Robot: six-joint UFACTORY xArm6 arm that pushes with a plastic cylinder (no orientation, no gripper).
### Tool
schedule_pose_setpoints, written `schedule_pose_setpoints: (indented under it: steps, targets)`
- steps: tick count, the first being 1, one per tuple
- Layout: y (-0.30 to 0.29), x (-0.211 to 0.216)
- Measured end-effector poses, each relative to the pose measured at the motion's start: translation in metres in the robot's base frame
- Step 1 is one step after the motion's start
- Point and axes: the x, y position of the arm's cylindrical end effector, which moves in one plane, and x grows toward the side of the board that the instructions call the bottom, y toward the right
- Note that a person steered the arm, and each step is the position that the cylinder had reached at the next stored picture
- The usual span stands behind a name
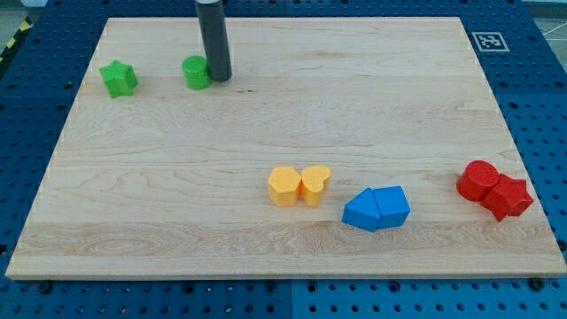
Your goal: Slide the green circle closer to the green star
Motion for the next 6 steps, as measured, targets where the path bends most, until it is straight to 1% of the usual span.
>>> schedule_pose_setpoints:
  steps: [2, 3, 4, 5, 6]
  targets:
    - [-0.039, 0.0]
    - [-0.036, 0.021]
    - [-0.035, 0.062]
    - [-0.035, 0.061]
    - [-0.035, 0.002]
